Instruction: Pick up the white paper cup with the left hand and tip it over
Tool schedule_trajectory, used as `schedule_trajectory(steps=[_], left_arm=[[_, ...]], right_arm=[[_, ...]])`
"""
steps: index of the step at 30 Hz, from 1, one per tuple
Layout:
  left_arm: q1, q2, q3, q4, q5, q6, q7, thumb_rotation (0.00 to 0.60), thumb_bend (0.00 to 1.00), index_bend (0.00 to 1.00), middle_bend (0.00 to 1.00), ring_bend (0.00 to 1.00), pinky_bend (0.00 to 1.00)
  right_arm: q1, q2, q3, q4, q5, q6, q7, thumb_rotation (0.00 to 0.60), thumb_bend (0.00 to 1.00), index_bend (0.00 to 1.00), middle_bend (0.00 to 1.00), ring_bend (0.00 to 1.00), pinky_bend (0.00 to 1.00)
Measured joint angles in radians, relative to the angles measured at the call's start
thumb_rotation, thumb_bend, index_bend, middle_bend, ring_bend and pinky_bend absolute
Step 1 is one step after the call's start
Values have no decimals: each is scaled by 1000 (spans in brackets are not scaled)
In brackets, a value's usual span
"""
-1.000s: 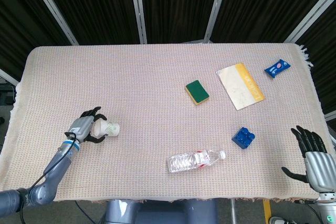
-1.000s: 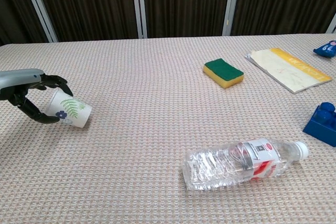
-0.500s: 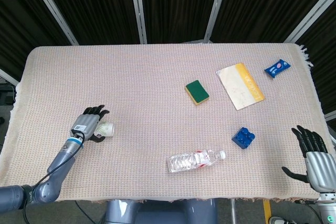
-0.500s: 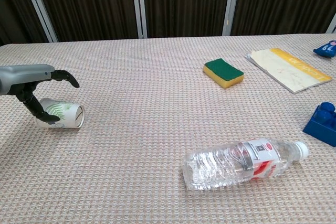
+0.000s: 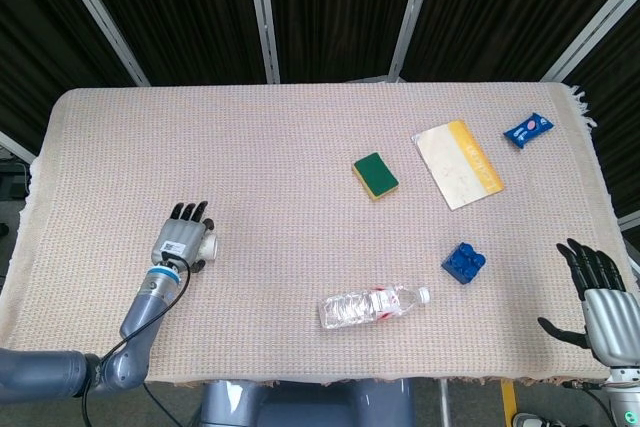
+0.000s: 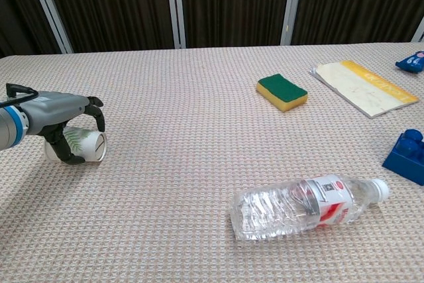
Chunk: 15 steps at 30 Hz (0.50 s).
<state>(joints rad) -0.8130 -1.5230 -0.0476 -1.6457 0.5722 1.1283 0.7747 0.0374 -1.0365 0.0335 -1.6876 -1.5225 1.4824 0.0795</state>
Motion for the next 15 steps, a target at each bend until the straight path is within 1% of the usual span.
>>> schedule_trajectory(steps=[3,4,9,12,15], left_arm=[[2,-9,4,10,9,12,8,600,191,419,0,0,0],[4,-12,5,12,17,17,9,600,192,435,0,0,0],[20,-15,-5,10,41,26,-28,600,190,443,0,0,0],[32,-11,-24,-4,53,22,-81,600,191,442,0,0,0],[50,-11,-47,-14,87,19,-164,600,191,435,0,0,0]], right_arm=[[0,0,1,0,2,-1,2,600,44,0,0,0,0],[0,0,1,0,1,-1,2,600,44,0,0,0,0],[0,0,-1,0,-1,-2,-2,600,45,0,0,0,0],[0,0,-1,-1,-1,-1,-2,600,44,0,0,0,0],[0,-1,-1,-1,-2,-2,-4,600,45,0,0,0,0]])
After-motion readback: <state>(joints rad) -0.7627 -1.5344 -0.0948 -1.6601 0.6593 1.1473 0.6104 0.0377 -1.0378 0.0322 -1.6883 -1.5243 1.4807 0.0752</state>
